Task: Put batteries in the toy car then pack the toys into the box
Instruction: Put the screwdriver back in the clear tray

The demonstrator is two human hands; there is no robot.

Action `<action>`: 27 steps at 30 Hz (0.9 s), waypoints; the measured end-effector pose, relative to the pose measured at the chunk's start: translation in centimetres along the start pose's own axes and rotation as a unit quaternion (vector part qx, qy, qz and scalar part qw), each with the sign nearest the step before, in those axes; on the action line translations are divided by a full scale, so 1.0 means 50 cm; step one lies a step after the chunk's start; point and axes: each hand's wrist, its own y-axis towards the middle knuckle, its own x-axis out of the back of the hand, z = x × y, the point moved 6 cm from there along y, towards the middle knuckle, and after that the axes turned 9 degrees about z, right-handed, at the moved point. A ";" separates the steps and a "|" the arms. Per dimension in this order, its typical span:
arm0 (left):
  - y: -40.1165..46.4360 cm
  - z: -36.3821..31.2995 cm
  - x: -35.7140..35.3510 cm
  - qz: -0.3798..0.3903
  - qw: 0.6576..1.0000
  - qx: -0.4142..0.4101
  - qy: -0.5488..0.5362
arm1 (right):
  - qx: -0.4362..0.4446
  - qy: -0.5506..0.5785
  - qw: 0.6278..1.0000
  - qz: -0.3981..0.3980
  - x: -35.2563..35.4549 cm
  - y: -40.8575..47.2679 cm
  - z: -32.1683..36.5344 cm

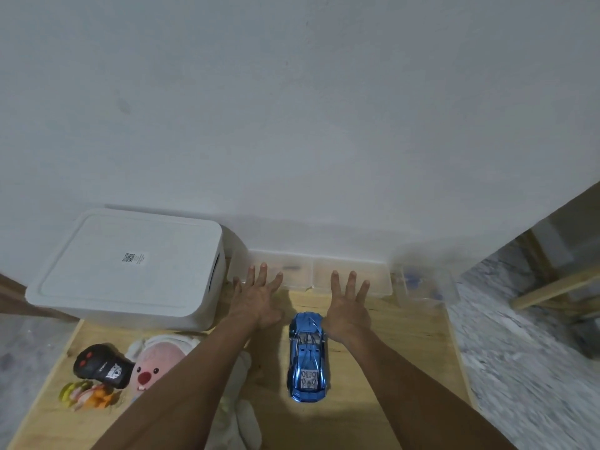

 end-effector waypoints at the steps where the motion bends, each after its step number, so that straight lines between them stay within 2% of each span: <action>1: -0.002 -0.002 0.002 0.000 1.000 0.002 0.000 | 0.002 0.005 1.000 0.002 0.005 -0.002 -0.002; 3: -0.008 -0.012 0.010 -0.003 1.000 0.009 0.001 | 0.011 0.018 1.000 -0.016 0.019 -0.012 -0.006; 6: -0.017 -0.046 0.024 -0.019 1.000 0.014 0.011 | 0.007 0.050 0.992 -0.115 0.050 -0.028 -0.038; 11: -0.009 -0.138 0.019 -0.027 0.997 -0.073 0.023 | -0.129 0.125 0.966 -0.187 0.084 -0.036 -0.156; 15: 0.002 -0.185 0.003 0.007 0.993 -0.109 0.043 | -0.191 0.153 0.960 -0.135 0.085 -0.026 -0.230; 20: 0.010 -0.196 -0.007 0.035 0.992 -0.102 0.064 | -0.176 0.145 0.969 -0.099 0.077 -0.010 -0.245; 27: 0.015 -0.195 -0.008 0.036 0.992 -0.103 0.060 | -0.144 0.145 0.974 -0.102 0.078 -0.006 -0.219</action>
